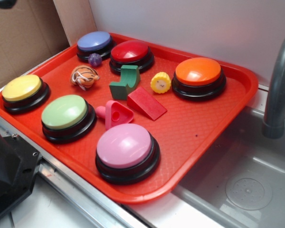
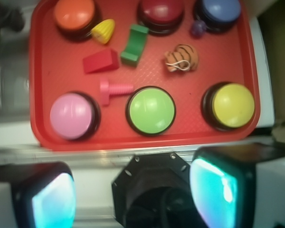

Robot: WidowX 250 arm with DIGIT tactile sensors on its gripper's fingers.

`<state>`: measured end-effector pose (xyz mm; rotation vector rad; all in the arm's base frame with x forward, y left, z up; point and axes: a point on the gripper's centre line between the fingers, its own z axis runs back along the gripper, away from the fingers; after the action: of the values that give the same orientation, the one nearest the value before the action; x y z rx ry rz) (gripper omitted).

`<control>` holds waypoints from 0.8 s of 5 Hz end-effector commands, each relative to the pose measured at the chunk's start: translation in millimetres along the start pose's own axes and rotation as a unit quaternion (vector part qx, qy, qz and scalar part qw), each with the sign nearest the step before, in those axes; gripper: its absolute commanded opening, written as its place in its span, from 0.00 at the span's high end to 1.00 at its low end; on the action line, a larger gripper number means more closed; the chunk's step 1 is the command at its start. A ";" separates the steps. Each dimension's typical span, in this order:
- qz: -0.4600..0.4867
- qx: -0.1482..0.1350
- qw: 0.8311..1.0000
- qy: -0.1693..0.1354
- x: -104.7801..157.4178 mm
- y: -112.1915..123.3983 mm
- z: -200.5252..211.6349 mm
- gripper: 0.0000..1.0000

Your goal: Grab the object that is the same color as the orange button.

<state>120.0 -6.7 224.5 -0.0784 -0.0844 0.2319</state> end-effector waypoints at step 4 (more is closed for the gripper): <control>0.410 0.066 0.905 -0.087 61.1 51.6 -86.8 0.00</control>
<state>176.9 45.5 130.0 0.0436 -0.1802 1.0980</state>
